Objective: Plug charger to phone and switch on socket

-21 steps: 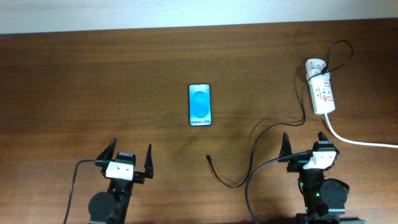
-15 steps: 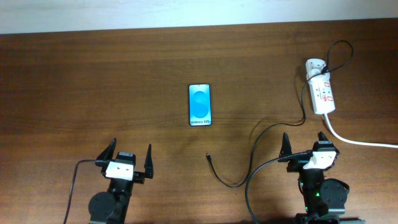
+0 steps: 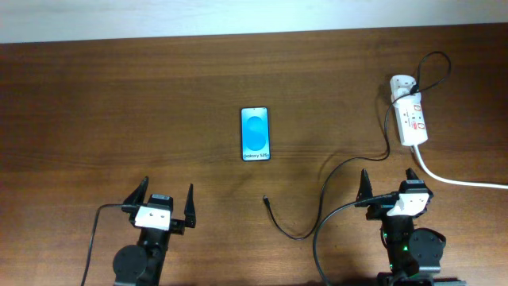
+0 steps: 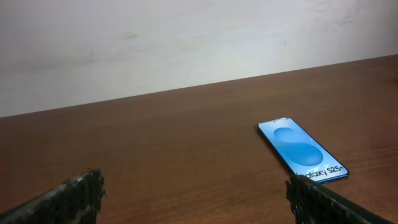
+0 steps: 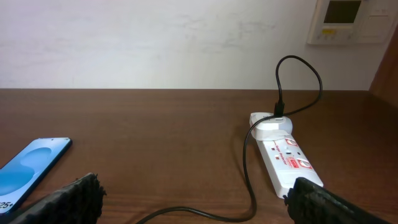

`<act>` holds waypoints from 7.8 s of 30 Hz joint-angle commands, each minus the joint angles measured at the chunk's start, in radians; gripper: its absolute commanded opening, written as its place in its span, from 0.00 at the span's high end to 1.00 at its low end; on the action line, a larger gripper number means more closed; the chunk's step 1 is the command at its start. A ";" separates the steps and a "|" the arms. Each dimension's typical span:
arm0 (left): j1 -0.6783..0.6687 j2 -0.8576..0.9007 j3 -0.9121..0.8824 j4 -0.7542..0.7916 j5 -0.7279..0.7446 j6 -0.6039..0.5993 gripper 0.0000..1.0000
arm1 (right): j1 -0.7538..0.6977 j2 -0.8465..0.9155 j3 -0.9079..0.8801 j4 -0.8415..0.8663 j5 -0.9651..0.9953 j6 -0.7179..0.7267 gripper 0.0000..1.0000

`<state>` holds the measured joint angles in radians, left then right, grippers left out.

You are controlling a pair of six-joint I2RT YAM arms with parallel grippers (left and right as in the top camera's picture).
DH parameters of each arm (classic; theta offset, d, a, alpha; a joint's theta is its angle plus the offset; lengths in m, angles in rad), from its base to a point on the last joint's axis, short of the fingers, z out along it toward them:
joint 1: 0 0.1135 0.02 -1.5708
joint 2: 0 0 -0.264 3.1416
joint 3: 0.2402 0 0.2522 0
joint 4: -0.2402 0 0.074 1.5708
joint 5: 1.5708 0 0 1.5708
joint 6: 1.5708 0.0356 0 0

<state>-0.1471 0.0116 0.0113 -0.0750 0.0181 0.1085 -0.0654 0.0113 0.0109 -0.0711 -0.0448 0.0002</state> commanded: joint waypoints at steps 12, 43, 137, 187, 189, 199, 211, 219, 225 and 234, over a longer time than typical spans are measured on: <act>0.004 -0.004 -0.002 -0.008 -0.007 -0.002 0.01 | 0.006 -0.006 -0.005 -0.005 0.005 0.005 0.02; 0.004 -0.004 -0.002 0.017 -0.048 0.040 0.01 | 0.006 -0.006 -0.005 -0.005 0.005 0.005 0.02; -0.298 2.267 2.428 -1.379 -0.008 -0.621 0.01 | 0.006 -0.006 -0.005 -0.005 0.005 0.005 0.02; -0.341 2.641 2.426 -1.309 0.033 -0.533 0.01 | 0.006 -0.006 -0.005 -0.005 0.005 0.005 0.02; -0.341 2.646 2.426 -1.308 0.038 -0.533 0.01 | 0.006 -0.006 -0.005 -0.005 0.005 0.005 0.02; -0.341 2.646 2.426 -1.308 0.038 -0.533 0.01 | 0.006 -0.006 -0.005 -0.005 0.005 0.005 0.02; -0.341 2.646 2.426 -1.325 0.053 -0.565 0.11 | 0.006 -0.006 -0.005 -0.004 0.005 0.005 0.02; -0.341 2.646 2.426 -1.331 0.053 -0.569 0.10 | 0.006 -0.006 -0.005 -0.005 0.005 0.005 0.02; -0.341 2.646 2.426 -1.335 0.053 -0.587 0.13 | 0.006 -0.006 -0.005 -0.005 0.005 0.005 0.02; -0.341 2.646 2.426 -1.335 0.053 -0.587 0.15 | 0.006 -0.006 -0.005 -0.005 0.005 0.005 0.02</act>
<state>-0.4877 2.6396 2.4332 -1.4067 0.0528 -0.4652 -0.0654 0.0113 0.0109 -0.0711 -0.0448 0.0002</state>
